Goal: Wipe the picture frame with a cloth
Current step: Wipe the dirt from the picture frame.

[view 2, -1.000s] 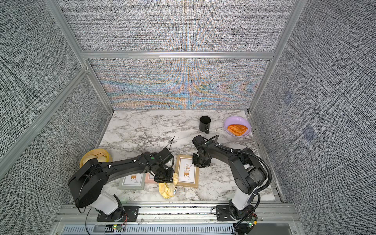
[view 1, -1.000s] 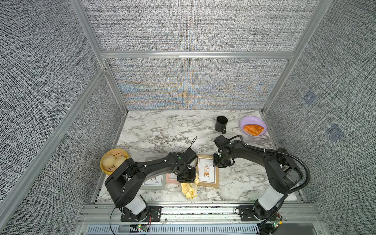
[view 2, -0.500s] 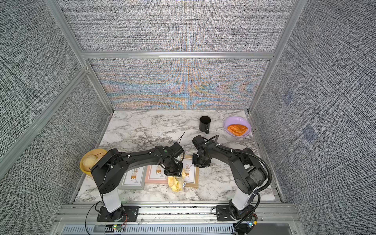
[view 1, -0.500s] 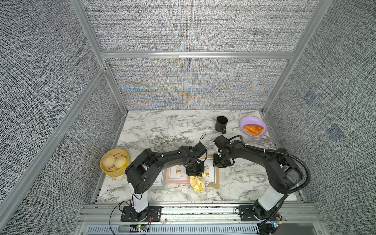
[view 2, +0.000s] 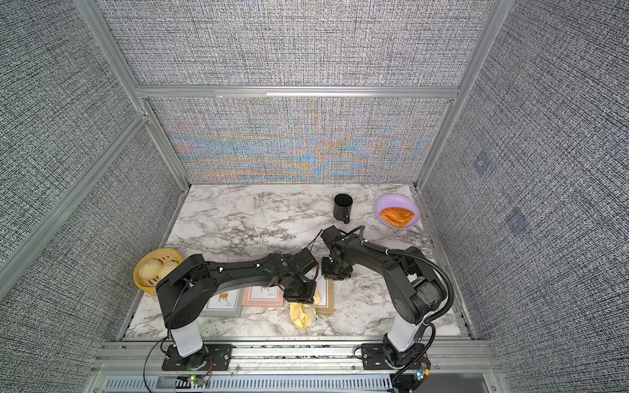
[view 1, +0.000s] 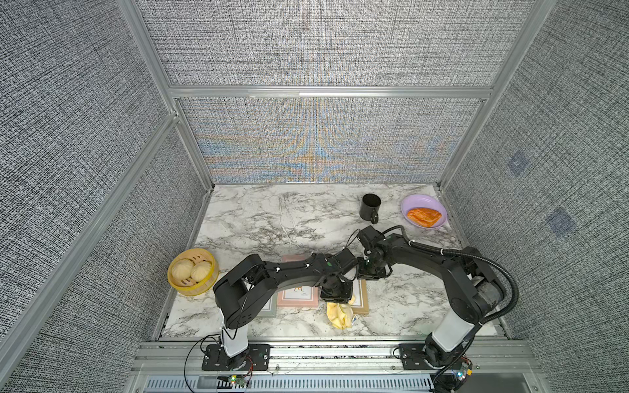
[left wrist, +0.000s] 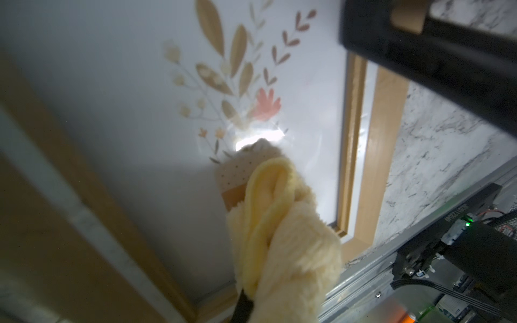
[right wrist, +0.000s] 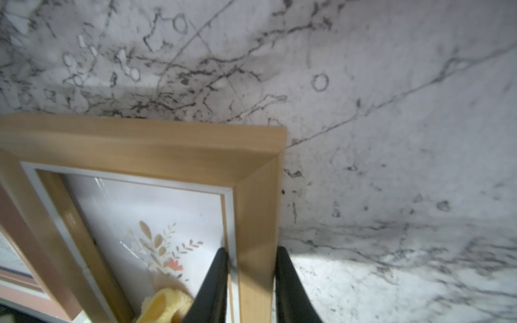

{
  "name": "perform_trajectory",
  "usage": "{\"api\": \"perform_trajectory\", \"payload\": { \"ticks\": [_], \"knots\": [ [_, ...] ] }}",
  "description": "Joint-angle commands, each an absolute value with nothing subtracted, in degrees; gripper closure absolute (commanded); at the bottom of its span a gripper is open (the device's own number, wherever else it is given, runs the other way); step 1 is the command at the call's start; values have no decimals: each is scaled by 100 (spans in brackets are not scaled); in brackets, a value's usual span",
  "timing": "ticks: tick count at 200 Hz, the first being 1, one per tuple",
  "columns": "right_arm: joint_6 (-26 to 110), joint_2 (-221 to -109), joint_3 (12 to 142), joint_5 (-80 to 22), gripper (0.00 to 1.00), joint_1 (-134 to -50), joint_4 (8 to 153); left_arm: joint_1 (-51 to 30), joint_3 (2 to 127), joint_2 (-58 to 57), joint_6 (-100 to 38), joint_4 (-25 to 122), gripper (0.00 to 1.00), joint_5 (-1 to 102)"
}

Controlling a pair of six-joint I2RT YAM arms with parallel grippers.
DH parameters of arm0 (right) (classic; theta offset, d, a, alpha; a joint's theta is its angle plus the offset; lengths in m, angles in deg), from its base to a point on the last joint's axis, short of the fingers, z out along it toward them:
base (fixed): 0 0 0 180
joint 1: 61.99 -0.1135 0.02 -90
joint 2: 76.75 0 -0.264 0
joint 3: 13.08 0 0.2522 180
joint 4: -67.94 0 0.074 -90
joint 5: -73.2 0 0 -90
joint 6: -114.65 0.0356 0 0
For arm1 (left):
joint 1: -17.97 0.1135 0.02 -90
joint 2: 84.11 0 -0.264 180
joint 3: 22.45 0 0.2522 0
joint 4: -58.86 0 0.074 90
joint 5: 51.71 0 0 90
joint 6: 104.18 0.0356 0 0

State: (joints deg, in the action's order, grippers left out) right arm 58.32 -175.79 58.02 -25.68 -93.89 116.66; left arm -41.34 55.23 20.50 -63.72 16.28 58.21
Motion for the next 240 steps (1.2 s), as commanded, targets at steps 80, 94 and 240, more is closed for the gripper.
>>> {"api": "perform_trajectory", "payload": {
  "ticks": [80,94,240],
  "knots": [
    [5868,-17597,5615,-2110,76,-9416,11685,-3284,5582,1998,-5871,1165,100,5593],
    [5878,-17580,5590,-2101,76,-9426,11671,-3195,5921,2207,-5769,1193,100,5530],
    [5973,-17545,5489,-2060,76,-9463,11624,-3411,6408,2694,-6148,1588,100,5956]
  ]
}}
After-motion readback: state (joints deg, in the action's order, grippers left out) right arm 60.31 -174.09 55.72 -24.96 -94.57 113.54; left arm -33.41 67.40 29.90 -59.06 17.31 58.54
